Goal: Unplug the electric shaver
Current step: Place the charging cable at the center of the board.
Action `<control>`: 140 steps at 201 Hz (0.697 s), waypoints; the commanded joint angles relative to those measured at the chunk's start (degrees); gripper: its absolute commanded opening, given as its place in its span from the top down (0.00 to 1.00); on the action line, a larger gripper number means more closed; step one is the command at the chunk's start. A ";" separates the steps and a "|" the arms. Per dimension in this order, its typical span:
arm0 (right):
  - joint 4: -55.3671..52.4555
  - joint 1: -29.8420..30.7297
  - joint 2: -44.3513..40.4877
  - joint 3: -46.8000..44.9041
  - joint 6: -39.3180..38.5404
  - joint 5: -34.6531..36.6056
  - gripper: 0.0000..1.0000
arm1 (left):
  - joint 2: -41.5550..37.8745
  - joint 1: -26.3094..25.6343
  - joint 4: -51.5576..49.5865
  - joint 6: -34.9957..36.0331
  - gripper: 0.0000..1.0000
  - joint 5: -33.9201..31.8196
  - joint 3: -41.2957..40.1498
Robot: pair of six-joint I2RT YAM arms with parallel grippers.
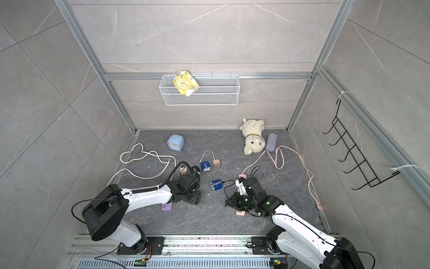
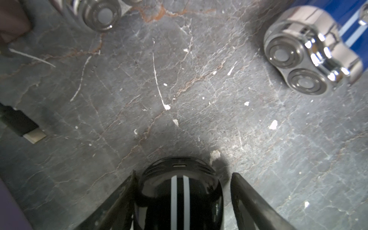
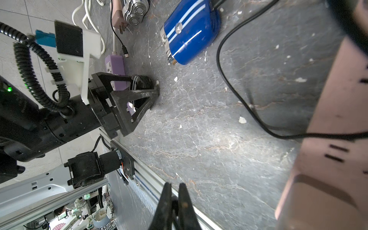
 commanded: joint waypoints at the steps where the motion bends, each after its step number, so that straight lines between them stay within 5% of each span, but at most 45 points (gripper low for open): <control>1: 0.04 0.36 0.53 0.67 -1.12 -0.79 1.00 | 1.28 0.50 -3.81 -1.12 0.21 1.70 1.09; 48: -1.95 0.54 0.18 1.48 -1.93 -0.60 1.00 | -2.61 0.43 -7.29 -0.32 0.21 2.23 4.18; 86: -6.59 0.89 -1.72 2.53 -3.80 1.11 0.45 | -4.28 0.46 -8.43 -0.22 0.21 1.78 5.06; 140: -11.51 1.16 -6.69 6.49 -5.31 2.55 0.35 | -5.33 0.30 -9.39 -0.03 0.21 2.51 7.44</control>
